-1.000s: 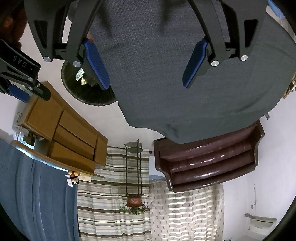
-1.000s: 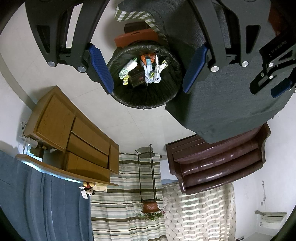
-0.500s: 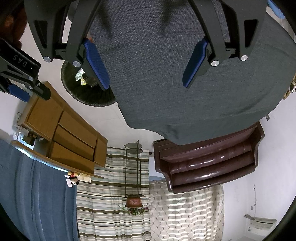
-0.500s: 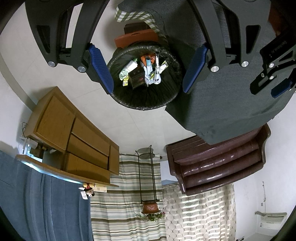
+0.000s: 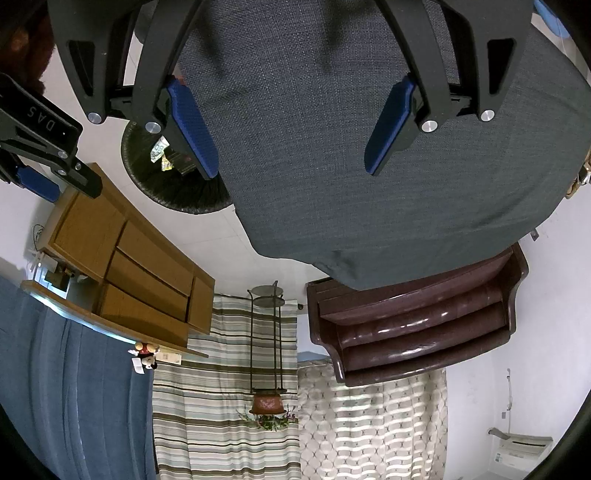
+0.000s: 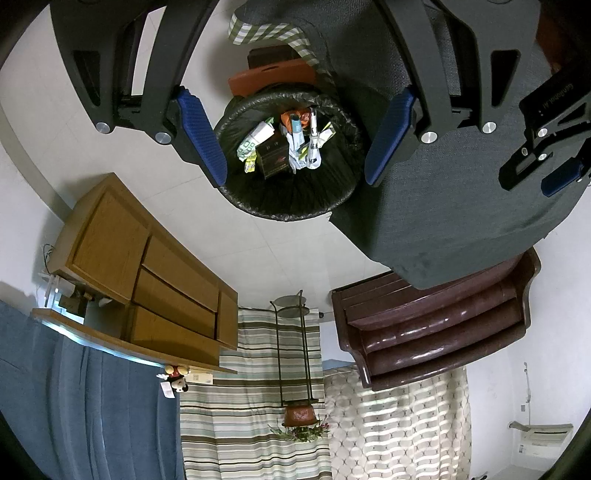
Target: Collect trash
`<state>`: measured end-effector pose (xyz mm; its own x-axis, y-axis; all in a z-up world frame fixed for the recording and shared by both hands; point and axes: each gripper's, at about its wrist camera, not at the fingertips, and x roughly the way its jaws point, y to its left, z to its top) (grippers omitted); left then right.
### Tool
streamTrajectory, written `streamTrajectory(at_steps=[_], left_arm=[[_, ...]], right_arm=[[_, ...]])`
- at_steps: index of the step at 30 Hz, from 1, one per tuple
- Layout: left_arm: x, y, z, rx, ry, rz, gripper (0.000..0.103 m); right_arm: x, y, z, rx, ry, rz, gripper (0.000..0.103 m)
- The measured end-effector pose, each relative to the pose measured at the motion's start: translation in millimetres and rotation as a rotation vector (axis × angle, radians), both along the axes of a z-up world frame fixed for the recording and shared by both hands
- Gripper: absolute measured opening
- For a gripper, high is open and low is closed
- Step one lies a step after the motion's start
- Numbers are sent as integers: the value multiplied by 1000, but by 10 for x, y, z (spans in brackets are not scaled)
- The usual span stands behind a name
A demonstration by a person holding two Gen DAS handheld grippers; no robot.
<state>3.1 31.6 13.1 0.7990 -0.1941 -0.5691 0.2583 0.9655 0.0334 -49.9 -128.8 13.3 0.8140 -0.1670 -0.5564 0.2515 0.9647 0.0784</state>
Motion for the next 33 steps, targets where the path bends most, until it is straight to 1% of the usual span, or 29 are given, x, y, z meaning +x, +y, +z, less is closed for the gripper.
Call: streamTrajectory(at_steps=[11,16,20,33], left_arm=[[-5,8,-2,-1,5,0,79],[15,9,-78,-3,9,6,79],[13,4,-73,-4,8,5,79],[-48,15,-50,1,-12,-6,79]], right_arm=[[-1,4,7,0,1,0,75],[4,4,12,-1,1,0,75],[2,7,15,-1,3,0,75],[-1,16,19,-2,4,0,75]])
